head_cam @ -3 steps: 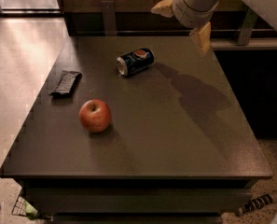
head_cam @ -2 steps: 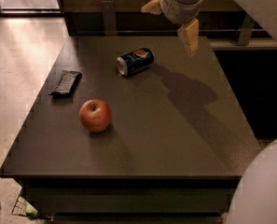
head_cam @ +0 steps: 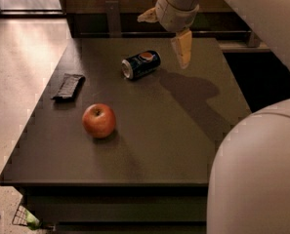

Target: Place pepsi can upright

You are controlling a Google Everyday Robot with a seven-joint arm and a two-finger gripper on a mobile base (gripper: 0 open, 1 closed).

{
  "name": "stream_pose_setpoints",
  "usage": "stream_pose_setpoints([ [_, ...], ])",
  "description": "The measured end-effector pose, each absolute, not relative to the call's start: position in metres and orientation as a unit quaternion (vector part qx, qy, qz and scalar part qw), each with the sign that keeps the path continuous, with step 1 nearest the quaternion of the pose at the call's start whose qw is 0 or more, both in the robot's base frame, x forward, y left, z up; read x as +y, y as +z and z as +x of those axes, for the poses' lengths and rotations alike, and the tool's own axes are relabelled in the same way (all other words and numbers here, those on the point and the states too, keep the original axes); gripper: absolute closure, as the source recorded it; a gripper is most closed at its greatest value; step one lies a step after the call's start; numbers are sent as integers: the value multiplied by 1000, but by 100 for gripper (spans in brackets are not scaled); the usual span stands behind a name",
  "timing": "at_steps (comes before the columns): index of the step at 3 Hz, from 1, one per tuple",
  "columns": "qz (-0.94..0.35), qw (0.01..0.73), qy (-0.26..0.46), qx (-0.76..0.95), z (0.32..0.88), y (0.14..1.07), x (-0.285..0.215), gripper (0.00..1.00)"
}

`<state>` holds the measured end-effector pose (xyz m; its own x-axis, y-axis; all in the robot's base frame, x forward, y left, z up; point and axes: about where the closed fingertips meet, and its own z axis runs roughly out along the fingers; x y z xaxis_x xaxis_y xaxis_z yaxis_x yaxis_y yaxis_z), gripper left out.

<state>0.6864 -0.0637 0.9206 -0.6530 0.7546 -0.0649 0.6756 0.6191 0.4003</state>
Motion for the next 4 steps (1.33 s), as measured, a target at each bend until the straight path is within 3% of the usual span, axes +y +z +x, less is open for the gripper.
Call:
stream_pose_setpoints([
  [2,414,44,235,878,692,898,-27,0],
  [4,441,20,255,861,704,884,-9,0],
])
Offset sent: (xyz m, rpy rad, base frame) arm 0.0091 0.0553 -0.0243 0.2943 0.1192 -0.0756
